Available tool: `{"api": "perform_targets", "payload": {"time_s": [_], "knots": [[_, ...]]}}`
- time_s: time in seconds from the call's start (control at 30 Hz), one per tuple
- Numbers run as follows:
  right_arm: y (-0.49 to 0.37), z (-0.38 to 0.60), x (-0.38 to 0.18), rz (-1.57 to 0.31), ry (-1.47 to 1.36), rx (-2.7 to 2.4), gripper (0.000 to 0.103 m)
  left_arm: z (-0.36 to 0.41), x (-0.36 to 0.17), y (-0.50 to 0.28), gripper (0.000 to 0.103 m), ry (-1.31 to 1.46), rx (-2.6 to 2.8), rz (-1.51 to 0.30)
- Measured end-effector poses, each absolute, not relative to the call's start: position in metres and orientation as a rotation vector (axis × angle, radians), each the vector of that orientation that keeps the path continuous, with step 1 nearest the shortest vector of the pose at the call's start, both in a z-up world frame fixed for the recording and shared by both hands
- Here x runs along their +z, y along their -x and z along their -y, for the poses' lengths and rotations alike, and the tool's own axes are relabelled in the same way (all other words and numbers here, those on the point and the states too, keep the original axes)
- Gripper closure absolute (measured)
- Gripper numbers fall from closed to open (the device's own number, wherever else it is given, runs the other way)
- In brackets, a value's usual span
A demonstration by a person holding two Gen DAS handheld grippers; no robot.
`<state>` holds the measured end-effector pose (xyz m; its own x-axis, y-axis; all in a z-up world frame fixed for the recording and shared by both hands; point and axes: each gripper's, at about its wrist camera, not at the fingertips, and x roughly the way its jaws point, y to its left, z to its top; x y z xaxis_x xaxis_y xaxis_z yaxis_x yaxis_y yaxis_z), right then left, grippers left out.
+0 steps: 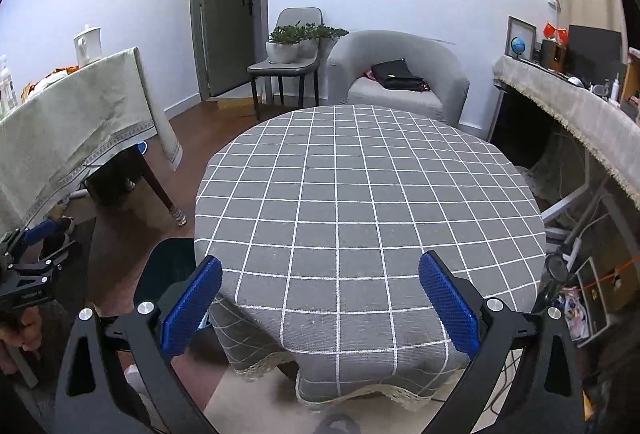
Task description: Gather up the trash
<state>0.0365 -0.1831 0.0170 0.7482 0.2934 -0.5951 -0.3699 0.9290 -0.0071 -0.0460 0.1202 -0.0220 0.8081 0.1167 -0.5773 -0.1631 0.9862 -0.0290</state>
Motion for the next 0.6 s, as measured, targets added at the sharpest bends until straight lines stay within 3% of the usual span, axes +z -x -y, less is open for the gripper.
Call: {"api": "perform_targets", "payload": {"time_s": [0.6], "knots": [[-0.0338, 0.1756, 0.016, -0.627, 0.157, 0.366, 0.004, -0.1182, -0.0216, 0.0467, 0.004, 0.081, 0.145, -0.603]]}}
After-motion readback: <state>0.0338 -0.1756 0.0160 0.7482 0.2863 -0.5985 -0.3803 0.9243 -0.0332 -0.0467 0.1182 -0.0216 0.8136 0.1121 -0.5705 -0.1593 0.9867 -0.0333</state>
